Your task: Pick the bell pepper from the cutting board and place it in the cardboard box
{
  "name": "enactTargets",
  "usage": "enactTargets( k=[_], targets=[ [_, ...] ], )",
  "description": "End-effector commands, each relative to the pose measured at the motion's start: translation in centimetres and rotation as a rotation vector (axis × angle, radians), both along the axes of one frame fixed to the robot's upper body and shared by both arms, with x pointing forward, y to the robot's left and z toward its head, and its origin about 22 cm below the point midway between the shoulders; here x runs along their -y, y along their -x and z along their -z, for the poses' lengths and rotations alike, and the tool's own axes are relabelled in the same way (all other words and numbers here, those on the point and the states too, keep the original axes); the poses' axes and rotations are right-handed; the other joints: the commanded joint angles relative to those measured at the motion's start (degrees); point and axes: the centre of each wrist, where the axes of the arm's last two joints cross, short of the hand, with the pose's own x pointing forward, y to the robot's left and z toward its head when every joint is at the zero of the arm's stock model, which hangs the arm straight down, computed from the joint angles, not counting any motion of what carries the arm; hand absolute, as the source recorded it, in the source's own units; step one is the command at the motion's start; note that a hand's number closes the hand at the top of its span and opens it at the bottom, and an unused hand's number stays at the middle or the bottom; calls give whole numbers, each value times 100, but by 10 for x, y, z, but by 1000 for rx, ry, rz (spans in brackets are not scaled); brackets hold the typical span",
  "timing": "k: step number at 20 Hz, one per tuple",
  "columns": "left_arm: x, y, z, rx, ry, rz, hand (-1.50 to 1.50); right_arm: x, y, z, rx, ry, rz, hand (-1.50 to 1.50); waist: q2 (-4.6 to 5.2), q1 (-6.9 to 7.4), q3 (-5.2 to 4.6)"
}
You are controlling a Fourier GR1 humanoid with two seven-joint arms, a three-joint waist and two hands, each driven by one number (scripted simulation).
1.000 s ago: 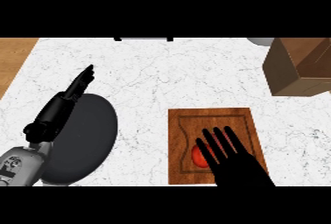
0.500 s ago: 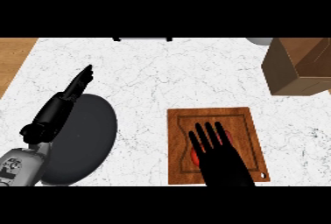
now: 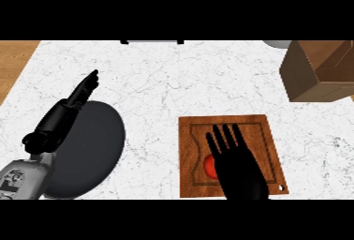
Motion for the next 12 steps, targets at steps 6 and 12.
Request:
enactTargets(
  k=[6,12],
  targets=[
    [-12,-12,-3,-9,-6,8,0,10,-19,29,4,-21,-3,-150,5,-4,0],
    [3,4,-26,7,-1,-9,0,11,-21,41,-53,5,5,-150,-8,16,1]
  ],
)
